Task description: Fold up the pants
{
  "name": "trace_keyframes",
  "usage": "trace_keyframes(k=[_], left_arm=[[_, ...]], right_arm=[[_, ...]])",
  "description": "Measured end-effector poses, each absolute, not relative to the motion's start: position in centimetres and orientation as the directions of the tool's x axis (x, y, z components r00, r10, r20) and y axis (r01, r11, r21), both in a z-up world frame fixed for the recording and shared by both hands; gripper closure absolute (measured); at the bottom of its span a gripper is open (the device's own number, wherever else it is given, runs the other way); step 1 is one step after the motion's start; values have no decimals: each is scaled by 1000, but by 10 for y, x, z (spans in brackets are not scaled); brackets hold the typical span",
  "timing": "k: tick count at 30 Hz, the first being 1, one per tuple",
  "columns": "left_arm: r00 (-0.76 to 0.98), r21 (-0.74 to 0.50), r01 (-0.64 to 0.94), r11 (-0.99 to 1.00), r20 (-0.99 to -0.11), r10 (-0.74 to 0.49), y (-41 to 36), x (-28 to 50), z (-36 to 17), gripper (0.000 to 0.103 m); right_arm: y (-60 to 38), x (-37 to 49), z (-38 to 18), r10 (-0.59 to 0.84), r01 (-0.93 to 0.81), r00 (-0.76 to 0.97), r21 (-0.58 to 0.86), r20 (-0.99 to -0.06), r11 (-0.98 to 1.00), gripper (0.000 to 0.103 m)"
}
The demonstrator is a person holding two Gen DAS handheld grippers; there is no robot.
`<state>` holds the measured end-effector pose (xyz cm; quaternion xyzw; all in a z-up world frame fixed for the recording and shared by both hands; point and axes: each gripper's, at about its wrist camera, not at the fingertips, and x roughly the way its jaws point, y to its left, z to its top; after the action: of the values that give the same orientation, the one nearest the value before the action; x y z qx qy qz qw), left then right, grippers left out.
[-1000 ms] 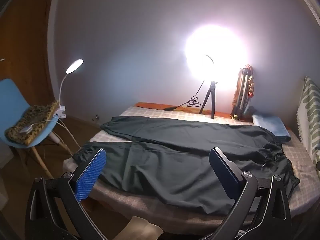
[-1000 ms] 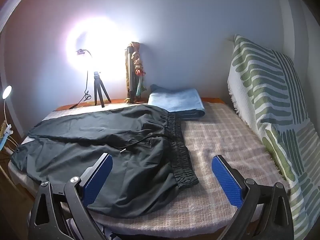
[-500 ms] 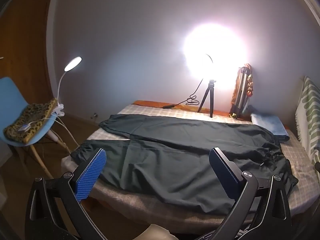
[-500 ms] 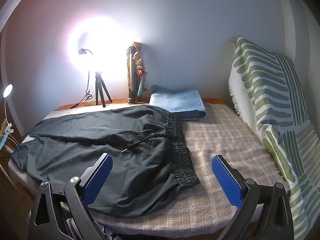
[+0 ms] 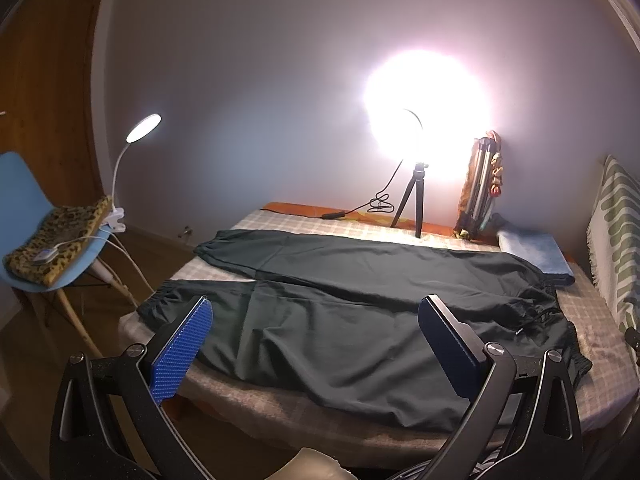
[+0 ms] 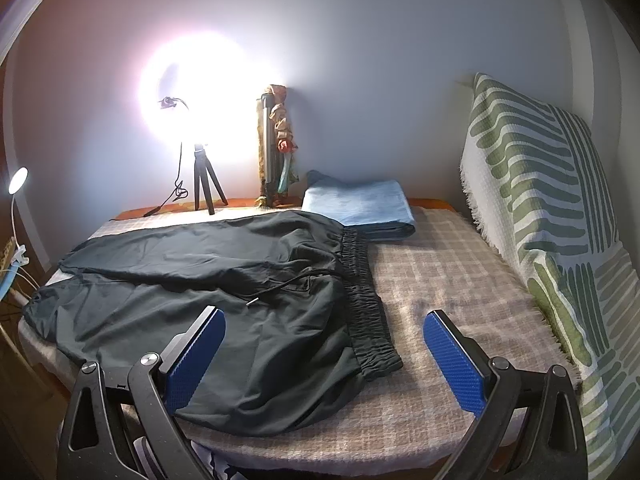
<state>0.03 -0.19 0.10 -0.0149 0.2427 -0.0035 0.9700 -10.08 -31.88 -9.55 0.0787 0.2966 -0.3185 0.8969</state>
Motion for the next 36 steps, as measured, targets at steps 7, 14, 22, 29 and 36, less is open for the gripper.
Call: trace_keyframes(k=[7,14,22,29,36], left_arm=[[881,-32,2,999,-472,-17,-4,0,2,1],[880,-34,5,999,-474,-21,-5,0,1,0],[878,-41,11,999,-477,-29,-8,1,-1,1],[878,-41,11,999,-478,-29,-5,1,-2,1],[875,-45,11,999,-483,-32,-3,2,-3,1]], right_arm=[[-318,-101,-95,-519,616,624,-41,-584,786,2],[-318,-102,-96,-519,617,624,-40,-584,786,2],[-318,-104,-97,-516,616,626,-35,-585,787,2],[-319,-103,-100,-515,616,624,-36,-588,787,2],[-319,-103,-100,-515,617,623,-35,-588,786,2]])
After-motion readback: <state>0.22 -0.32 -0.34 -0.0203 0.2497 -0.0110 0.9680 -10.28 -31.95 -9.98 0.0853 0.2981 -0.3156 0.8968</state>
